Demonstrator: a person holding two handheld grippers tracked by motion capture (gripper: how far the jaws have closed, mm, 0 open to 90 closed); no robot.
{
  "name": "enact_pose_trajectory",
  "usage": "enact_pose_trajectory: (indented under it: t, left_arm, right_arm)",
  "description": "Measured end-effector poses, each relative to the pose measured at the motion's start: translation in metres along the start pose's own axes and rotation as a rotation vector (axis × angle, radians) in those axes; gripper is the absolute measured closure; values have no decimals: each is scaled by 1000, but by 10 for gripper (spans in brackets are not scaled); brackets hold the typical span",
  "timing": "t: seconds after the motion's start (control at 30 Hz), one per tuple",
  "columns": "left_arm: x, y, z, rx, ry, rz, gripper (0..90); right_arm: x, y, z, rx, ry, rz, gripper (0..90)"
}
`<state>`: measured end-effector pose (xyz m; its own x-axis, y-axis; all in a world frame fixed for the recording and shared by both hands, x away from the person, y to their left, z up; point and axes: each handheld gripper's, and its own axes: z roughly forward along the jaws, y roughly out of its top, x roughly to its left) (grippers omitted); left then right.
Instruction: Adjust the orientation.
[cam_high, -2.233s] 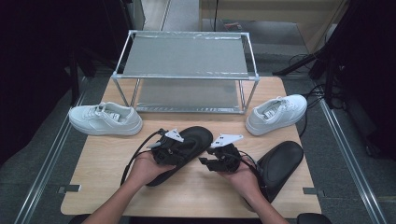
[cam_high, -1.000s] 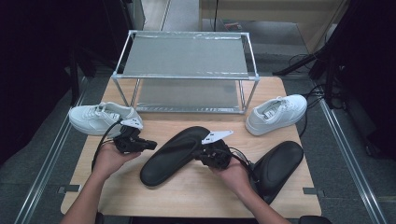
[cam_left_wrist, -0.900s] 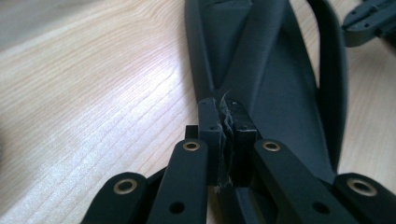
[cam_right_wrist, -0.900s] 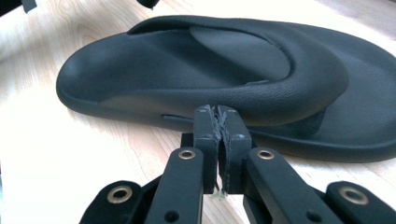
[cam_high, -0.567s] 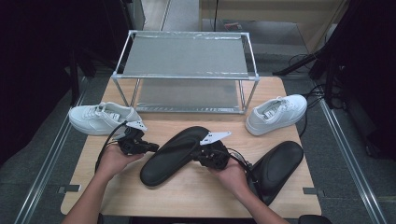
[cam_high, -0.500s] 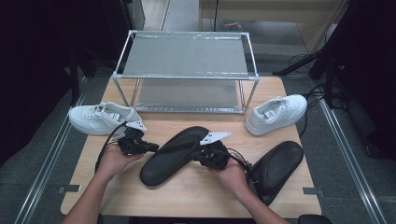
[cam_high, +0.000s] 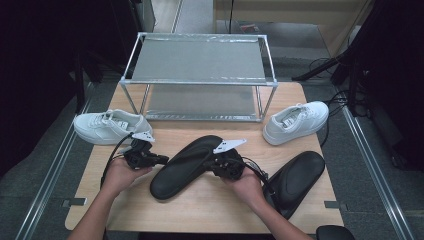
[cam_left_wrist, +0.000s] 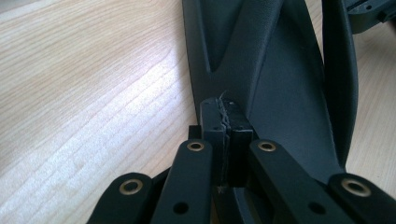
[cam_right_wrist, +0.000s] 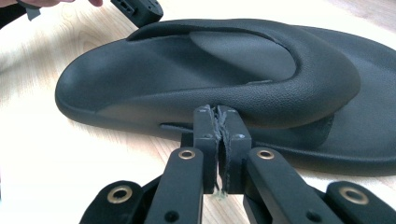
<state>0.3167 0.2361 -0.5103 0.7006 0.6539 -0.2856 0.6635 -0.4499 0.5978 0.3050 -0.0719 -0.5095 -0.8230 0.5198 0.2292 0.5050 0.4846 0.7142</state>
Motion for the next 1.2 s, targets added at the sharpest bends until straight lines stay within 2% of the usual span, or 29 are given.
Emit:
enact_pose_trajectory:
  t: [0.07, 0.17, 0.43, 0.8, 1.03, 1.2]
  left_arm:
    - [-1, -1, -2, 3, 10, -7, 899]
    - [-2, -4, -3, 3, -5, -16, 900]
    - [-8, -7, -3, 15, -3, -8, 900]
    - [-17, -15, -6, 11, -15, -42, 900]
    - [-24, -19, -8, 19, -2, -45, 900]
    - [-29, -22, -9, 23, -2, -53, 900]
  right_arm:
    - [-1, 1, 1, 0, 1, -5, 886]
    - [-2, 2, 2, -6, -2, 2, 885]
    - [-5, 4, 3, -4, -7, 8, 884]
    - [-10, 8, 6, -9, 18, 39, 885]
    - [-14, 12, 12, -19, 32, 60, 885]
    - [-15, 18, 16, -12, 26, 49, 885]
